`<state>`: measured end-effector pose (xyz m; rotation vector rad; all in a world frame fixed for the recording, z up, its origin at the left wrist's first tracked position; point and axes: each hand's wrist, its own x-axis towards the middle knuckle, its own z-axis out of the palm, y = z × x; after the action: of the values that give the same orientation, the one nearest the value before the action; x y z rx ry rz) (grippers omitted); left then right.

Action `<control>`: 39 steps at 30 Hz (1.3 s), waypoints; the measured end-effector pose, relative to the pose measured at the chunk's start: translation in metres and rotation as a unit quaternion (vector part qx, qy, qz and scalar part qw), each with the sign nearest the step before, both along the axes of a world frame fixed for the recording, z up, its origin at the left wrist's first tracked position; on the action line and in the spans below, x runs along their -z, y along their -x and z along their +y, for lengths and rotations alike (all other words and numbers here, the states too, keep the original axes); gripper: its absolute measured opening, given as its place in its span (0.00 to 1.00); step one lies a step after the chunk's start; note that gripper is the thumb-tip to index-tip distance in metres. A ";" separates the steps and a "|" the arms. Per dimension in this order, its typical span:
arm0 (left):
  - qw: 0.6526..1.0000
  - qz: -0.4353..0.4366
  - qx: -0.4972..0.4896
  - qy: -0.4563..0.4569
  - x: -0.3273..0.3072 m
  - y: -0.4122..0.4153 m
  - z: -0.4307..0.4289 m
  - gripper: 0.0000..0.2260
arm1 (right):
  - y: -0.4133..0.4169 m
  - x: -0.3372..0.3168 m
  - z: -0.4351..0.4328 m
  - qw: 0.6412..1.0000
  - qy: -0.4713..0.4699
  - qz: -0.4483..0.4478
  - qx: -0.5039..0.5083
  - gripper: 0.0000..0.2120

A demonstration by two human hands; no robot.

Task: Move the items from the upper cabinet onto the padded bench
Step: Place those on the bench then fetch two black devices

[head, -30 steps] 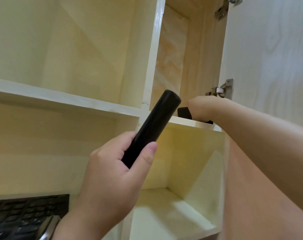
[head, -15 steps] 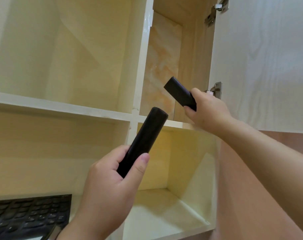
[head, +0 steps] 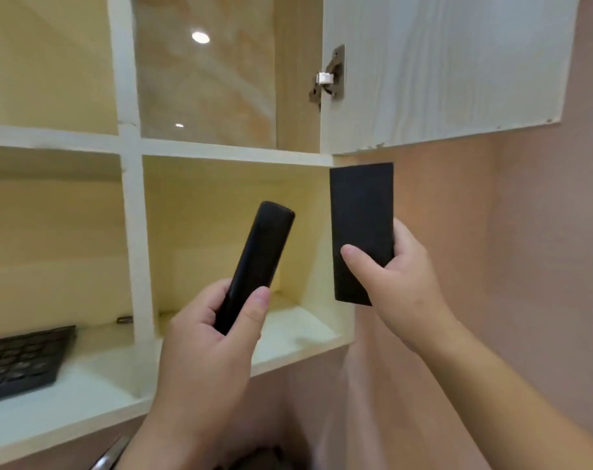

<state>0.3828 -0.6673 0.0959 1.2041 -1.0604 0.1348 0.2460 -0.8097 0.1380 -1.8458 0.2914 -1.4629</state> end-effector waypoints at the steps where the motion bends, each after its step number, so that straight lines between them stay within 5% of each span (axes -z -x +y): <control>1: 1.000 0.008 0.003 -0.009 0.008 0.004 -0.006 0.12 | 0.003 0.014 -0.002 0.999 -0.029 0.000 -0.018 0.12; 9: 0.994 0.079 -0.001 -0.074 0.091 0.023 -0.041 0.13 | 0.021 0.116 -0.017 0.975 -0.209 0.027 -0.073 0.13; 19: 0.974 0.193 0.060 -0.107 0.154 0.043 -0.046 0.09 | 0.040 0.193 0.003 0.945 -0.315 0.077 -0.039 0.11; 39: 0.878 0.203 0.366 -0.233 0.235 0.036 0.006 0.04 | 0.073 0.260 0.162 0.854 -0.431 0.036 0.290 0.17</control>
<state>0.3470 -0.6610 -0.1387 1.0967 -1.1301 -0.9759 0.1729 -0.6475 -0.1217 -1.0854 1.3930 -1.2835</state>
